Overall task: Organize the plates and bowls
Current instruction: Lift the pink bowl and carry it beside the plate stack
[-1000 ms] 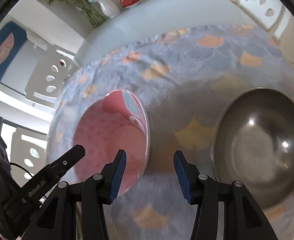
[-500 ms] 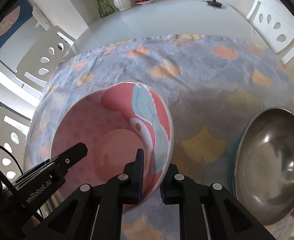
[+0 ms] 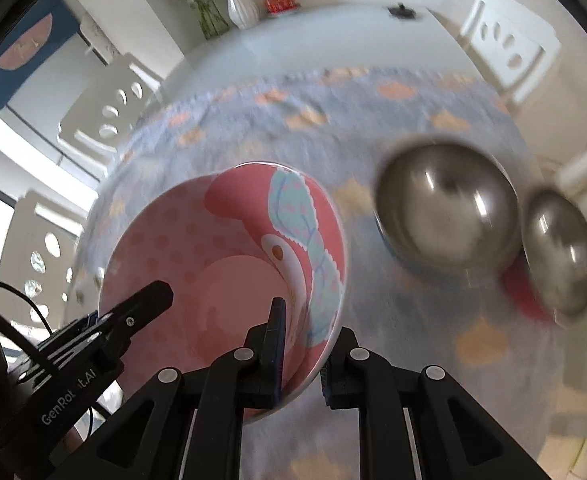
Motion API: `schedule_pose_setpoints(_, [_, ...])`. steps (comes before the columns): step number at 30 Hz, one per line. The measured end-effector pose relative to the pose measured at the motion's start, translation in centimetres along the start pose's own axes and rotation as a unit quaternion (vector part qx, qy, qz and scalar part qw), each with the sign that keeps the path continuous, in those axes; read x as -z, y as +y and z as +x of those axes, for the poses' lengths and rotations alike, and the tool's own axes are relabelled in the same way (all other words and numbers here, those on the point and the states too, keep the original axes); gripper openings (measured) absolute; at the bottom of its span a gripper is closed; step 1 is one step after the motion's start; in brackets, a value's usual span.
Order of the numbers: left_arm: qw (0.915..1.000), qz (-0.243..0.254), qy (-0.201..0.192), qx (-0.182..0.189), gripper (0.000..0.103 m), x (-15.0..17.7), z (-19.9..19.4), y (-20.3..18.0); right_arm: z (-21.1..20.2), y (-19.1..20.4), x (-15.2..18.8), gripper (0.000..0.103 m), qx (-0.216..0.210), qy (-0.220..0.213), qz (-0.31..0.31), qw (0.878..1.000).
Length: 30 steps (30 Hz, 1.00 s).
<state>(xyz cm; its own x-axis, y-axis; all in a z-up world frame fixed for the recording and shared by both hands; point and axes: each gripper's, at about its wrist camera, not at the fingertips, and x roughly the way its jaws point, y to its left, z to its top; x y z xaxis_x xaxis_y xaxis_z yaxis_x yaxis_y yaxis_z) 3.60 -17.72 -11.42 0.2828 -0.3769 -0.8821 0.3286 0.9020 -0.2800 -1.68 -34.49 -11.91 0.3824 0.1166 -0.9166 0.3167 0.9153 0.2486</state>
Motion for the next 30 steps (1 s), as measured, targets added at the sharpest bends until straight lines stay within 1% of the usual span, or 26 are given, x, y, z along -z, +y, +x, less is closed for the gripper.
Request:
schedule_pose_setpoints(2, [0.9999, 0.006, 0.014, -0.005, 0.015, 1.1, 0.7, -0.2, 0.7, -0.5, 1.7, 0.015, 0.007, 0.013, 0.002, 1.0])
schedule_pose_setpoints(5, [0.9997, 0.011, 0.018, -0.016, 0.015, 2.0, 1.7, -0.1, 2.2, -1.4, 3.1, 0.016, -0.001, 0.033, 0.023, 0.999])
schedule_pose_setpoints(8, [0.9996, 0.008, 0.015, -0.021, 0.015, 2.1, 2.4, 0.5, 3.2, -1.1, 3.2, 0.016, 0.006, 0.03, 0.014, 0.999])
schedule_pose_setpoints(10, [0.9996, -0.001, 0.011, -0.027, 0.015, 2.1, 2.7, 1.2, 3.7, -0.7, 3.1, 0.016, 0.003, 0.026, 0.007, 1.0])
schedule_pose_setpoints(15, [0.999, -0.023, 0.008, -0.037, 0.015, 1.7, 3.3, 2.9, 4.8, 0.8, 3.2, 0.016, -0.016, 0.023, -0.013, 1.0])
schedule_pose_setpoints(18, [0.9986, -0.033, 0.006, -0.041, 0.016, 1.6, 2.9, 3.8, 4.9, 0.8, 3.5, 0.016, -0.033, 0.032, -0.019, 0.999])
schedule_pose_setpoints(21, [0.9984, -0.035, -0.001, -0.046, 0.017, 1.5, 1.9, 4.2, 4.3, 0.1, 3.8, 0.017, -0.049, 0.038, -0.02, 0.998])
schedule_pose_setpoints(24, [0.9985, -0.035, 0.003, -0.043, 0.019, 1.5, 1.1, 4.5, 2.9, -1.0, 4.3, 0.022, -0.067, 0.039, -0.01, 0.997])
schedule_pose_setpoints(28, [0.9991, -0.024, -0.007, -0.035, 0.019, 1.0, -0.4, 3.8, 0.1, -2.4, 4.9, 0.032, -0.078, 0.016, 0.006, 0.997])
schedule_pose_setpoints(30, [0.9995, -0.009, -0.006, -0.03, 0.019, 0.5, -0.7, 3.1, -1.0, -3.1, 5.2, 0.033, -0.075, 0.004, 0.019, 0.997])
